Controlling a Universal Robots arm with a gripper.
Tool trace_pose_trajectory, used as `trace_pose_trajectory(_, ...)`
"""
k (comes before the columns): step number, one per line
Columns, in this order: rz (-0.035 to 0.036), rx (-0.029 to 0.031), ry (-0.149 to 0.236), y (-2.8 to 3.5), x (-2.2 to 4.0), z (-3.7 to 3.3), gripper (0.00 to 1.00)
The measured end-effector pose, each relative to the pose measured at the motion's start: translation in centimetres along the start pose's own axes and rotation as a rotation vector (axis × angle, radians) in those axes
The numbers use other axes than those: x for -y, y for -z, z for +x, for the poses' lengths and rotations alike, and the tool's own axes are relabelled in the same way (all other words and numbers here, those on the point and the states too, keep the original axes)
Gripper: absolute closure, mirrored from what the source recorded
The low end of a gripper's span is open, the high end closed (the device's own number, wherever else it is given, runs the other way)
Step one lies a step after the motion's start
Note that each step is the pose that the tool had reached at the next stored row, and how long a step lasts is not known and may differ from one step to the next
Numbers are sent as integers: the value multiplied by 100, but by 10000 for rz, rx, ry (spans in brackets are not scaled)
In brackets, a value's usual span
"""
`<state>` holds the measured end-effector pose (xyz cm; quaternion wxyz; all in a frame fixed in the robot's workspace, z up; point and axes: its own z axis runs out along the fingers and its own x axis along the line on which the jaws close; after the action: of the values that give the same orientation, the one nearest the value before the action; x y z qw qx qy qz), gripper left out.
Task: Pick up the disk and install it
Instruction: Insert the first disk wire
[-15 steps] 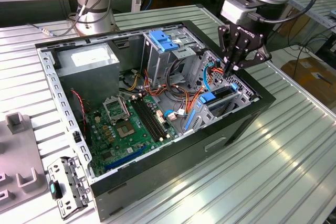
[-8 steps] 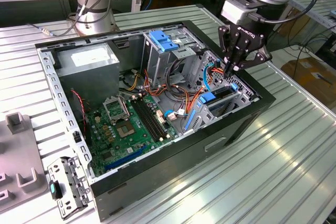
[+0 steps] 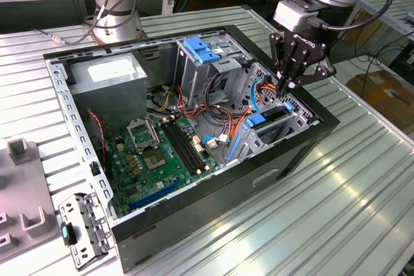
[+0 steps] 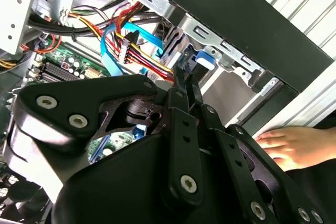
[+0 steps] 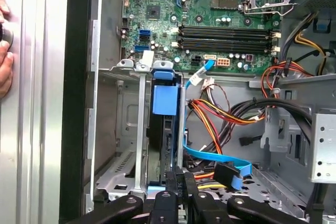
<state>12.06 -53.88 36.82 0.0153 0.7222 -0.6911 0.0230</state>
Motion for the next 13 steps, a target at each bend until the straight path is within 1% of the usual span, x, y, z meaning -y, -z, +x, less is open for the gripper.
trace_pose_trajectory(1,0,-1,0,-11,-2,34,83)
trace_pose_trajectory(3,0,10,-1,-30,-24,61,83)
trace_pose_trajectory(6,1,7,-4,-86,-31,58,83)
trace_pose_trajectory(9,-1,6,-45,-118,-33,50,83)
trace_pose_trajectory(11,-9,6,-197,-135,-52,47,83)
trace_pose_trajectory(13,-14,3,-292,-141,-55,45,83)
